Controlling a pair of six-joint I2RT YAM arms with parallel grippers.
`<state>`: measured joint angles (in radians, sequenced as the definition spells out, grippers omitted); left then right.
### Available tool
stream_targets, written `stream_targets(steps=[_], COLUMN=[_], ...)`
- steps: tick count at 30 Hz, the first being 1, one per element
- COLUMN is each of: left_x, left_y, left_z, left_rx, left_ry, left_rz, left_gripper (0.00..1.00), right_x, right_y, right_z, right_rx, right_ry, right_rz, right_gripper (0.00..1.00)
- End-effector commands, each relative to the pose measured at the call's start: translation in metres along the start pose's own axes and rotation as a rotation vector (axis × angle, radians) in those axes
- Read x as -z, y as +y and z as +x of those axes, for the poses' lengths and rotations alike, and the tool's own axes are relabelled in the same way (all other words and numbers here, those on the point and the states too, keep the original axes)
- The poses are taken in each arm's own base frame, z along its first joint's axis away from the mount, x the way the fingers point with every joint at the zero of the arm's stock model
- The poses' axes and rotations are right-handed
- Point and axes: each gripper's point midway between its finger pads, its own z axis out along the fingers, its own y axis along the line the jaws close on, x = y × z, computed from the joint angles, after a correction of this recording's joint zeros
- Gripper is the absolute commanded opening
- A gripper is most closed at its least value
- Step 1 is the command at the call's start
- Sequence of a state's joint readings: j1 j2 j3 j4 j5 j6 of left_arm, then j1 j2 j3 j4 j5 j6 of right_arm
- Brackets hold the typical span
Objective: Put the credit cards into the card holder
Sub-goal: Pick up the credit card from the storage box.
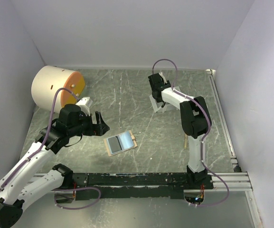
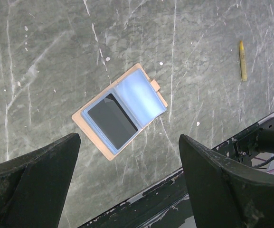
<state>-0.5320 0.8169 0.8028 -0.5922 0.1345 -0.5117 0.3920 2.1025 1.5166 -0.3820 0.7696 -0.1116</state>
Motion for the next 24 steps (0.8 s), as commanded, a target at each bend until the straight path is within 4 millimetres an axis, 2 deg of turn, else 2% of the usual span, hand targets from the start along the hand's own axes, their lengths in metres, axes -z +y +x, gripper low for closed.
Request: stream_targets(steps=[1,16,22,24], left_x=[0.000,0.002,0.003,0.002], left_y=[0.001,0.002,0.002,0.002], left_z=[0.000,-0.001,-0.002,-0.001], left_rx=[-0.011,-0.010,-0.010,-0.010], left_ry=[-0.009,-0.018,-0.027,-0.023], left_rz=[-0.004,-0.007,-0.006,-0.006], left_gripper=[0.96,0.96,0.96,0.96], right_x=[0.005,0.012,0.017,0.026], right_y=[-0.015,-0.017,-0.010,-0.015], right_z=[-0.008,-0.013,-0.016,-0.020], right_rx=[-0.036,-0.072,-0.092,-0.116], right_ry=[-0.028,-0.050,-0.050,-0.064], right_rz=[0.025,-0.005,-0.059,-0.080], right_gripper=[0.34,0.19,0.05,0.02])
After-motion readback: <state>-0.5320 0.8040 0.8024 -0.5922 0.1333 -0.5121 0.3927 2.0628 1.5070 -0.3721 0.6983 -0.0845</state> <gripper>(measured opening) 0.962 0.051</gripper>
